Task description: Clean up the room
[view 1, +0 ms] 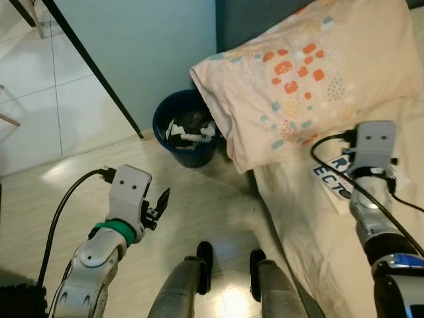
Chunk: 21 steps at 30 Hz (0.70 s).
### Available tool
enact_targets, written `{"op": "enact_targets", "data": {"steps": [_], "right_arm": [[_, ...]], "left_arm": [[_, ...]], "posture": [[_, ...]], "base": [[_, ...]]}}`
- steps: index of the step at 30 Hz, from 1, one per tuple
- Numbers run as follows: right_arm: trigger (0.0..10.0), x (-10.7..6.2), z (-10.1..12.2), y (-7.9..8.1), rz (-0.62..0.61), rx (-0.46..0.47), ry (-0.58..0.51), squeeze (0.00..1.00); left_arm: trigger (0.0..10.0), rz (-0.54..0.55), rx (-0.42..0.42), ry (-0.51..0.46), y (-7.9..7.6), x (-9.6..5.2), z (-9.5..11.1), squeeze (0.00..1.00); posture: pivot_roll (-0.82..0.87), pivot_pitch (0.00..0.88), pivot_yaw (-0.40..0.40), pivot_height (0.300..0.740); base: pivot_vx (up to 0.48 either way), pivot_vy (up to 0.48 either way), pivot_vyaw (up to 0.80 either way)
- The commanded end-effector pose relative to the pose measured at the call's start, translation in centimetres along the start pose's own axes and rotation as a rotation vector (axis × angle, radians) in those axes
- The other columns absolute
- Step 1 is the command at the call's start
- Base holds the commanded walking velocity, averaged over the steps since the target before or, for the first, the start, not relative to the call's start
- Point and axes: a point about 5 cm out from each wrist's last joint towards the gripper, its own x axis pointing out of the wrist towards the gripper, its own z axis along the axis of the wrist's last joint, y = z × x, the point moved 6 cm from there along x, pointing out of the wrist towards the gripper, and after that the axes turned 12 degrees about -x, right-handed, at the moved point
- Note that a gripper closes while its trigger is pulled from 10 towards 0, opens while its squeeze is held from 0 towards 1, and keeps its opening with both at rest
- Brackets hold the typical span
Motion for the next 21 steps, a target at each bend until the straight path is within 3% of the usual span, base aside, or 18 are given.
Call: {"op": "enact_targets", "data": {"steps": [1,2,3,5,7,8,11,21], "right_arm": [[10.0,-1.8,-1.5,1.5,0.037,0.050,0.049,0.00],[10.0,-6.0,-1.2,5.5,0.121,0.210,0.076,0.00],[10.0,-7.5,-1.1,6.6,0.143,0.265,0.092,0.00],[10.0,-7.5,-1.1,6.6,0.143,0.265,0.092,0.00],[10.0,-10.9,-1.9,8.7,0.197,0.302,0.143,0.00],[10.0,-10.9,-1.9,8.7,0.197,0.302,0.143,0.00],[10.0,-15.4,-4.1,9.9,0.212,0.314,0.245,0.00],[10.0,-15.5,-3.8,9.6,0.203,0.279,0.244,0.00]], "left_arm": [[10.0,0.011,-0.002,0.041,0.1,-0.2,-1.5,0.00],[10.0,0.007,-0.007,0.036,-0.3,0.3,-1.9,0.00],[10.0,0.005,-0.009,0.034,-0.4,0.5,-2.0,0.00],[10.0,0.005,-0.009,0.034,-0.4,0.5,-2.0,0.00],[10.0,-0.020,-0.014,0.027,-1.1,1.1,-2.2,0.00],[10.0,-0.020,-0.014,0.027,-1.1,1.1,-2.2,0.00],[10.0,-0.055,-0.010,0.025,-1.8,2.1,-2.4,0.00],[10.0,-0.046,0.008,0.037,-1.2,2.7,-3.2,0.00]], "posture": [[-0.01,0.268,0.131,0.725],[-0.03,0.234,0.123,0.725],[-0.03,0.234,0.123,0.725],[-0.03,0.234,0.123,0.725],[-0.08,0.186,0.123,0.725],[-0.08,0.186,0.123,0.725],[-0.12,0.138,0.136,0.725],[-0.14,0.098,0.159,0.725]], "base": [[0.000,0.000,0.00],[0.000,0.000,0.00],[0.000,0.000,0.00],[0.000,0.000,0.00],[0.000,0.000,0.00],[0.000,0.000,0.00],[0.000,0.000,0.00],[0.000,0.000,0.00]]}}
